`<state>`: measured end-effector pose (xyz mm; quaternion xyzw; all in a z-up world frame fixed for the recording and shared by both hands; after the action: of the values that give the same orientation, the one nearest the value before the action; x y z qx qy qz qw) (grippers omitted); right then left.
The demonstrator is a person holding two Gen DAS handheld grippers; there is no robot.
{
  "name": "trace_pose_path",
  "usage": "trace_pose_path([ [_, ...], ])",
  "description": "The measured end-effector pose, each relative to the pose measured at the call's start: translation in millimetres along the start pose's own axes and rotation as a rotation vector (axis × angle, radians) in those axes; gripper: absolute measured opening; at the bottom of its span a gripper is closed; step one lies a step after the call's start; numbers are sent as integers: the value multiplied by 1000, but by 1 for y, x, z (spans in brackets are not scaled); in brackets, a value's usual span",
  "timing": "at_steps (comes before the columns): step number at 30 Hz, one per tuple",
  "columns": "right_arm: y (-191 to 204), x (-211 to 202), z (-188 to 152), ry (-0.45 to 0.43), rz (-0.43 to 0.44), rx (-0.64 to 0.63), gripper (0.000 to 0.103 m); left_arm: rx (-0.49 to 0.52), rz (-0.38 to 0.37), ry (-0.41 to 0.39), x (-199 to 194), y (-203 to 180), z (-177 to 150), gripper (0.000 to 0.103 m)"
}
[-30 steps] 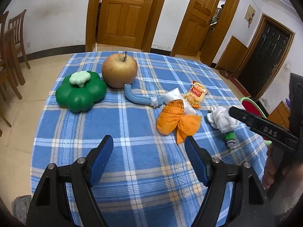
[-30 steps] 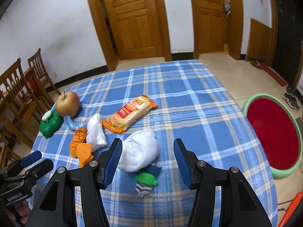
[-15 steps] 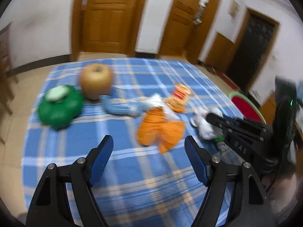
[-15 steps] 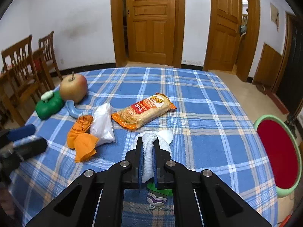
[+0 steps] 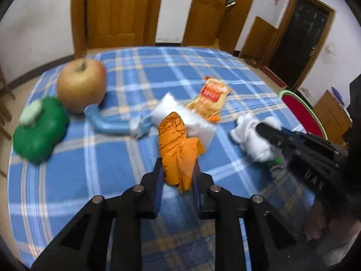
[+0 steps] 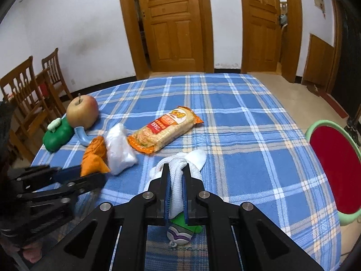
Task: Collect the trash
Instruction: 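Grasp the white sock with the right tool while the left grasps the orange cloth, then carry the sock and orange cloth over the red bucket and open both tools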
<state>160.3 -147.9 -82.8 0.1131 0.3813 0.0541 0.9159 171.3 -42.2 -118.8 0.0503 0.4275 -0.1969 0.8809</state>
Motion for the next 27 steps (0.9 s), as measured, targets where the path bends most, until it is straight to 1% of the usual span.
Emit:
trace_pose_path([
  [2, -6, 2, 1, 2, -9, 25, 8, -30, 9, -5, -6, 3, -7, 19],
  [5, -10, 3, 2, 5, -16, 49, 8, -96, -22, -36, -17, 7, -16, 19],
  [6, -9, 3, 3, 3, -21, 46, 8, -109, -22, -48, -22, 9, -17, 19],
  [8, -5, 3, 3, -4, -29, 31, 8, -118, -14, -63, -31, 12, -20, 19],
  [10, -1, -1, 3, -25, -39, 12, 8, -119, -30, -61, -38, 11, -23, 19],
  [12, 4, -9, 1, -33, -17, 14, 8, -126, -43, -74, -49, 9, -22, 19],
  [14, 10, -18, 0, -38, -3, 9, 8, -137, -11, -103, -64, 11, -21, 19],
  [16, 19, -29, 2, -54, 3, -14, 8, -145, 52, -117, -77, 12, -19, 20],
  [18, 27, -42, 4, -79, 7, -34, 8, -128, 74, -149, -91, 6, -16, 20],
  [21, 42, -66, 7, -129, 35, -70, 8, -99, 134, -197, -112, -3, -13, 21],
  [22, 46, -75, 7, -145, 50, -82, 8, -101, 132, -213, -117, -5, -11, 21],
  [24, 51, -91, 8, -187, 70, -81, 8, -132, 110, -275, -135, -10, -10, 22],
  [26, 48, -112, 10, -282, 49, -46, 8, -128, 105, -294, -144, -14, -7, 22],
  [27, 47, -121, 11, -332, 47, -44, 8, -116, 118, -303, -151, -17, -7, 22],
])
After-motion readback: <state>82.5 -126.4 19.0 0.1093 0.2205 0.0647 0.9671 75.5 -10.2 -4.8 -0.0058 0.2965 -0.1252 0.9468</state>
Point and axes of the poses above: each gripper's, at about its wrist camera, not at the fingertips, and x roughly the way its jaws point, y to its left, z to its top, the point moved 7 cm from there along x, roughly the way its jaws point, and after that the axes turned 12 degrees about x, right-handed, at the moved point
